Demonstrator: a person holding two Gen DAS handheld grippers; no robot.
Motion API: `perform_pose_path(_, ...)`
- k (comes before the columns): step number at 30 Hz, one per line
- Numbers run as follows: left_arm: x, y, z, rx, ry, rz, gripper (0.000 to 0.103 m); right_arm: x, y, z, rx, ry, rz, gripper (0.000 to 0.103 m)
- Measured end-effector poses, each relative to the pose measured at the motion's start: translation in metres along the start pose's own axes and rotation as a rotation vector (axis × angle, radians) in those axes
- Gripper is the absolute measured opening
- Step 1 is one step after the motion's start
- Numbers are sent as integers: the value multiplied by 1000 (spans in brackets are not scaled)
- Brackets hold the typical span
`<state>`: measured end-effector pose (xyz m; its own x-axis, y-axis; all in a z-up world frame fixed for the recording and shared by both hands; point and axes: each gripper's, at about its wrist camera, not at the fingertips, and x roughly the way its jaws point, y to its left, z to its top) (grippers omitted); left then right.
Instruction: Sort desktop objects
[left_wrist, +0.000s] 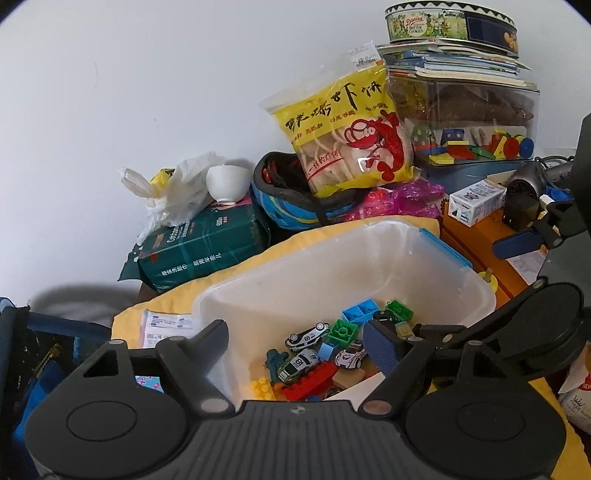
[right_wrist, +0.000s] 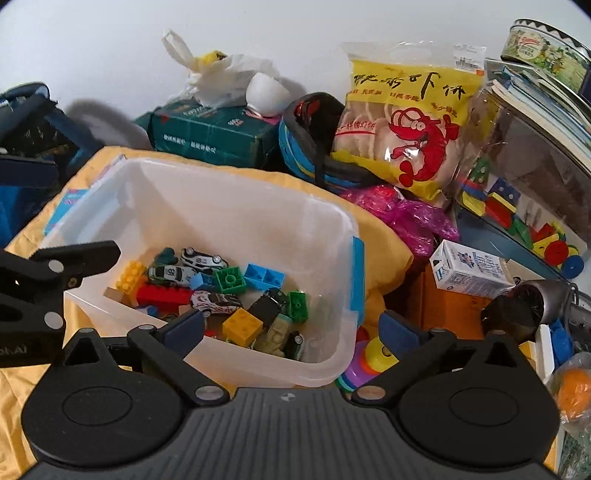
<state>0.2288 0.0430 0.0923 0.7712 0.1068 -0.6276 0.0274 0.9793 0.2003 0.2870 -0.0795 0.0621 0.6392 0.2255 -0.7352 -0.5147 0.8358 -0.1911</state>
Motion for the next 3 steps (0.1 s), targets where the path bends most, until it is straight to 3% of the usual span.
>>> perform_pose_path(3,3,3,2,-21,9,-4,83,4,-1,0,5,9,5,103)
